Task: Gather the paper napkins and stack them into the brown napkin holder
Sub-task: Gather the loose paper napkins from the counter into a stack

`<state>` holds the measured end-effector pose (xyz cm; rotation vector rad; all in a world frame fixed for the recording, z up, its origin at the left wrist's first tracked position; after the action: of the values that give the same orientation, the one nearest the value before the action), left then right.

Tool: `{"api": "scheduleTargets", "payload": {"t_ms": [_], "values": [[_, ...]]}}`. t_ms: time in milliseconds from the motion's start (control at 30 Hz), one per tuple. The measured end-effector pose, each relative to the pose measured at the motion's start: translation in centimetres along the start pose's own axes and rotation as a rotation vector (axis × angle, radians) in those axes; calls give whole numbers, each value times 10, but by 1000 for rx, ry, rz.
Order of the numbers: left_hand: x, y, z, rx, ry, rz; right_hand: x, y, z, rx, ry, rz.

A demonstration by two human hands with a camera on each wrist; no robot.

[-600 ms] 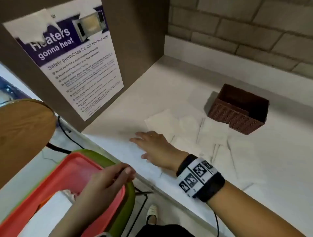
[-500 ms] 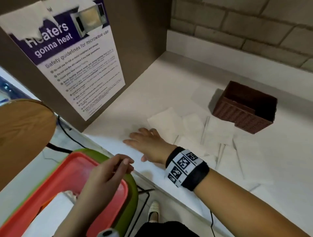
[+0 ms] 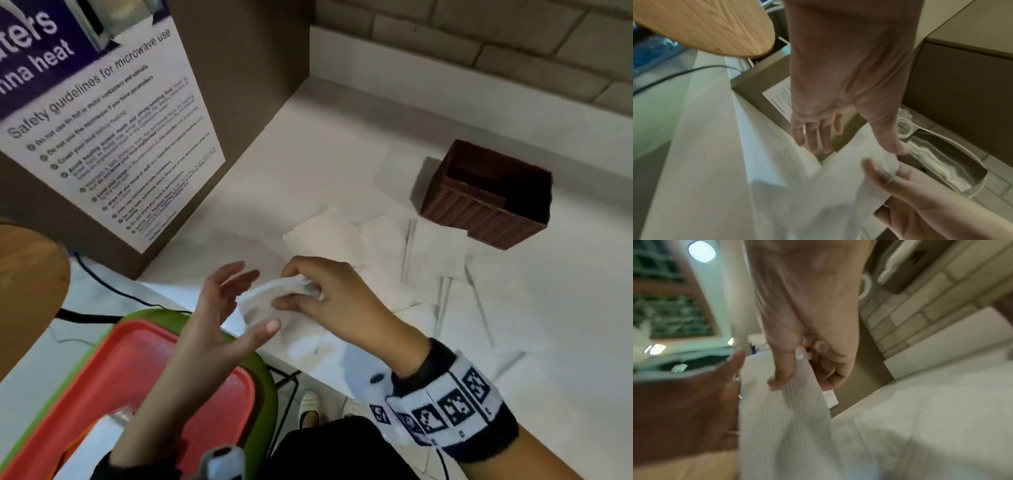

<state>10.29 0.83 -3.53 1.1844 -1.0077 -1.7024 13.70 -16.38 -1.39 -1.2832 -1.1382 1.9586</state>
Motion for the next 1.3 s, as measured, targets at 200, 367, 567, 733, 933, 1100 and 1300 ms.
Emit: {"api": "scheduleTargets", "payload": {"t_ms": [200, 367, 567, 733, 933, 1100, 1300], "values": [[41, 23, -11, 10, -64, -122, -18, 18, 35, 122, 126, -230], [35, 11, -9, -111, 108, -37, -48, 77, 41, 386, 108, 563], [33, 1, -1, -187, 156, -59, -57, 97, 30, 423, 59, 766], [31, -3, 8, -225, 236, -26, -59, 93, 34, 313, 132, 657], [33, -6, 10, -205, 252, -34, -56, 100, 24, 379, -51, 670], [32, -5, 12, -195, 266, -35, -66, 81, 24, 236, 15, 569], [25, 11, 0, -48, 252, -201, -87, 20, 47, 62, -120, 136]]}}
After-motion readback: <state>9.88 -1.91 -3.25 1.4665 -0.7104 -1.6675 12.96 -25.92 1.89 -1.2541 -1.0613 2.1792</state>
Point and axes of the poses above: each hand's wrist, its own z-axis away from the middle knuckle, its own x-axis out of the palm, y = z × x, the point moved 4 cm from there along -z, towards the middle knuckle, and after that the axes turned 2 degrees about -y, right-handed, at the moved point
